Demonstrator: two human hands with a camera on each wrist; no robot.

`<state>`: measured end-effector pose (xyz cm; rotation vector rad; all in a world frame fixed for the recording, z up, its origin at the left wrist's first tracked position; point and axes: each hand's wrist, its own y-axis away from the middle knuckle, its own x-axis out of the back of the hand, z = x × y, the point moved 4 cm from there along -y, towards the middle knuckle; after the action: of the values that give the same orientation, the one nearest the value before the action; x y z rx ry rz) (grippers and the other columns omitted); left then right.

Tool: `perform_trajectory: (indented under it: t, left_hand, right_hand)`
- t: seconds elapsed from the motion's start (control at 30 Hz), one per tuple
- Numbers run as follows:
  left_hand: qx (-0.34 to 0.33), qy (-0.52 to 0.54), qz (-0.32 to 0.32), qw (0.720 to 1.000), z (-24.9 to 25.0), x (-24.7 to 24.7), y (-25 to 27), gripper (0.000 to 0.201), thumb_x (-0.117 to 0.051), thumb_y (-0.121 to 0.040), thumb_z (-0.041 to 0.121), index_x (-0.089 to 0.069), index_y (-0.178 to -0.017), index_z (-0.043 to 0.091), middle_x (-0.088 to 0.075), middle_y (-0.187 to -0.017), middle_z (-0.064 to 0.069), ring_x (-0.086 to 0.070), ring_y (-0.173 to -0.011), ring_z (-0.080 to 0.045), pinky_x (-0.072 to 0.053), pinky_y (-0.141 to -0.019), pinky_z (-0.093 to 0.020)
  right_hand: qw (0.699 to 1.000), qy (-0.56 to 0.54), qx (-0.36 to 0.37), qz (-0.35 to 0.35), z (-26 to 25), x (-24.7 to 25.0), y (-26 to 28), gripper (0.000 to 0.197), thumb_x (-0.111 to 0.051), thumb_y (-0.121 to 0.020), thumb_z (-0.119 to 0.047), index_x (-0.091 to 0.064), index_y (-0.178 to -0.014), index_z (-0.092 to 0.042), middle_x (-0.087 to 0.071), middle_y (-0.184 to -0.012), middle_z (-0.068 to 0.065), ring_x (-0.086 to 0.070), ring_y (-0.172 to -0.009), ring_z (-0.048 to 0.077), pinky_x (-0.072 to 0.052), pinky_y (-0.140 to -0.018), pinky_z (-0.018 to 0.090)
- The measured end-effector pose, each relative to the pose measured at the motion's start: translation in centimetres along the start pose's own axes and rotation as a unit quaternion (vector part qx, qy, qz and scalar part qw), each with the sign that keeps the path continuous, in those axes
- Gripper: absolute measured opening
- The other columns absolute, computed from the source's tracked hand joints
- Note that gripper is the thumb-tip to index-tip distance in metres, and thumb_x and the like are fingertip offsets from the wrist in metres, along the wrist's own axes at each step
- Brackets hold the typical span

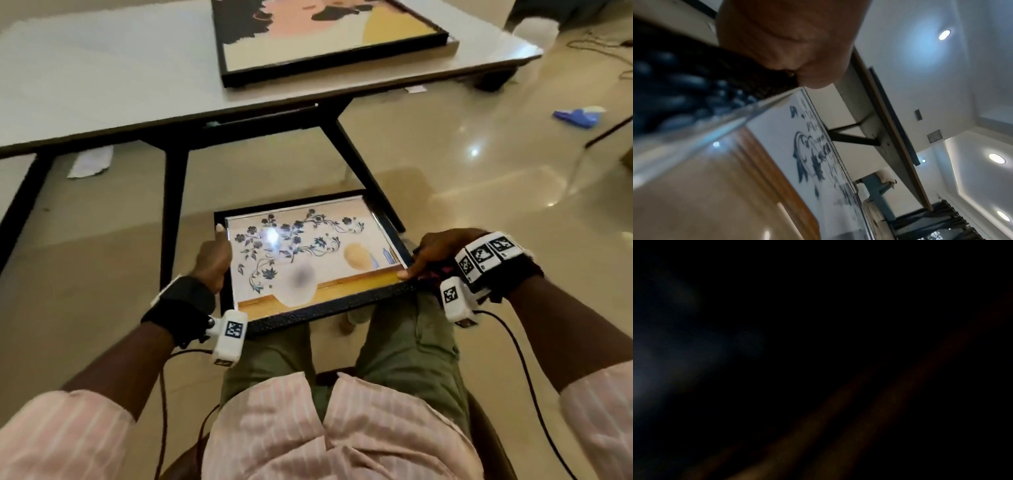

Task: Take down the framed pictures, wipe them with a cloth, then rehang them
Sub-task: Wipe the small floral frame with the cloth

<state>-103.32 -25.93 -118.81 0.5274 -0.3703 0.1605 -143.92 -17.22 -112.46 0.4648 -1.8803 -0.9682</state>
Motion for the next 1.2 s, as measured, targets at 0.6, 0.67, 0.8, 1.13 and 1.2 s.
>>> perform_trajectory:
  t: [0.6, 0.67, 0.8, 1.13, 1.2]
  left_hand:
    - [-0.028, -0.339, -0.095, 0.936, 3.1, -7.0, -0.6, 0.066, -0.029, -0.099, 0.059, -0.062, -0.098, 0.001, -0.07, -0.091, -0.012, -0.068, -0.062, -0.025, -0.055, -0.063, -0.031]
    - [-0.051, -0.404, -0.11, 0.907, 4.4, -5.8, -1.4, 0.065, -0.034, -0.097, 0.062, -0.065, -0.088, 0.006, -0.073, -0.077, -0.003, -0.07, -0.056, -0.021, -0.056, -0.068, -0.029]
    - [-0.13, -0.468, -0.126, 0.865, 7.2, -5.2, -2.1, 0.065, -0.049, -0.09, 0.064, -0.059, -0.112, 0.003, -0.071, -0.086, -0.006, -0.069, -0.066, -0.023, -0.056, -0.077, -0.033]
    - [-0.189, -0.54, -0.288, 0.768, 7.7, -7.3, 0.0, 0.095, -0.088, -0.059, 0.049, -0.046, -0.138, 0.021, -0.055, -0.134, -0.003, -0.051, -0.12, -0.027, -0.042, -0.093, -0.028]
    - [-0.194, -0.548, -0.275, 0.766, 7.8, -7.4, 0.1, 0.095, -0.087, -0.055, 0.053, -0.048, -0.137, 0.022, -0.057, -0.133, -0.005, -0.053, -0.117, -0.028, -0.042, -0.09, -0.028]
  right_hand:
    - [0.929, 0.07, 0.257, 0.257, -13.3, -4.8, -7.3, 0.078, -0.062, -0.09, -0.044, -0.027, -0.147, -0.003, -0.03, -0.153, 0.016, -0.025, -0.143, 0.032, -0.029, -0.112, 0.052]
    - [0.929, 0.103, 0.255, 0.248, -13.0, -5.4, -7.5, 0.076, -0.053, -0.097, -0.035, -0.013, -0.153, -0.002, -0.013, -0.161, 0.015, -0.011, -0.149, 0.032, -0.02, -0.117, 0.052]
    - [0.921, 0.055, 0.195, 0.332, -12.7, -3.9, -7.6, 0.055, -0.046, -0.093, -0.015, -0.029, -0.141, 0.005, -0.038, -0.144, 0.025, -0.037, -0.133, 0.04, -0.043, -0.101, 0.053]
    - [0.94, 0.113, 0.145, 0.287, -14.9, -4.6, -7.1, 0.057, -0.043, -0.1, -0.042, -0.041, -0.13, 0.006, -0.048, -0.132, 0.027, -0.048, -0.121, 0.042, -0.044, -0.093, 0.045]
    - [0.945, 0.168, 0.169, 0.223, -15.3, -6.2, -7.0, 0.076, -0.032, -0.102, -0.05, -0.019, -0.147, 0.008, -0.018, -0.155, 0.028, -0.018, -0.144, 0.045, -0.028, -0.113, 0.056]
